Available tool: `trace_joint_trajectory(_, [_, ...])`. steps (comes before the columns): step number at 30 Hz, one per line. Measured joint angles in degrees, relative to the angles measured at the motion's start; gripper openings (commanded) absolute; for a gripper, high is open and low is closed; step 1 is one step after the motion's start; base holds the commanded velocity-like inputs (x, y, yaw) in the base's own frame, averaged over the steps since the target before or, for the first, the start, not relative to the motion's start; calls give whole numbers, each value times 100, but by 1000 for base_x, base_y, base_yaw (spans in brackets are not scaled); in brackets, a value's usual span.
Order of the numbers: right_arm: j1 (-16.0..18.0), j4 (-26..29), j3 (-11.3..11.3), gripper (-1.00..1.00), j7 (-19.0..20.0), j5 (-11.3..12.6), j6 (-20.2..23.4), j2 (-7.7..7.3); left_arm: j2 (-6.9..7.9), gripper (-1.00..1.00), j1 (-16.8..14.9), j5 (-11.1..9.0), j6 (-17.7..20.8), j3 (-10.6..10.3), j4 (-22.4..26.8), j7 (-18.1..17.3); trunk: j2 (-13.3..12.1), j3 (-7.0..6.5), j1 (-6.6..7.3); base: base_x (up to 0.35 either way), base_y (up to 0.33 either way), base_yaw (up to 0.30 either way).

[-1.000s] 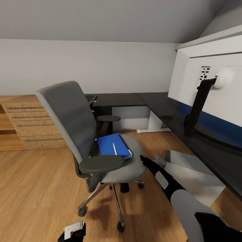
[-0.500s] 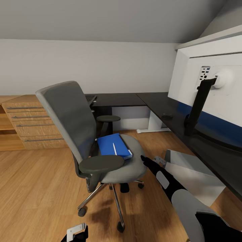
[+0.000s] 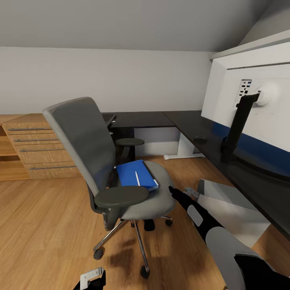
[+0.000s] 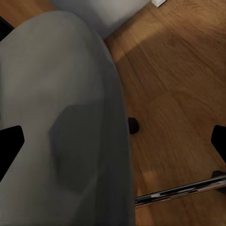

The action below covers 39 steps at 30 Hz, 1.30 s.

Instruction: In the bedroom, organize the workspace by keeping the computer under the desk, ensuring the monitor is on the desk, placing the keyboard on the desk next to the monitor, placing the mouse on the desk next to the keyboard, moving the folder from the swivel chair onto the desk next to the mouse, stacking the notebook on top of the folder with the pen on top of the notebook, and positioning the swivel chair next to the desk.

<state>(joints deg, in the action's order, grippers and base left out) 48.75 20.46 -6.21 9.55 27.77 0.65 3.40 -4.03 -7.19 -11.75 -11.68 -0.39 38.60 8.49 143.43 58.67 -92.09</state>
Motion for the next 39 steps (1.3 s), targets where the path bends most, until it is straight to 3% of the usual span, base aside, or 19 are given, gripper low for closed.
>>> trace_joint_trajectory(39, [4,177,-36,100,-1,9,15,7,0,100,0,0,6,1,0,-3,1,103,1,0,0,96])
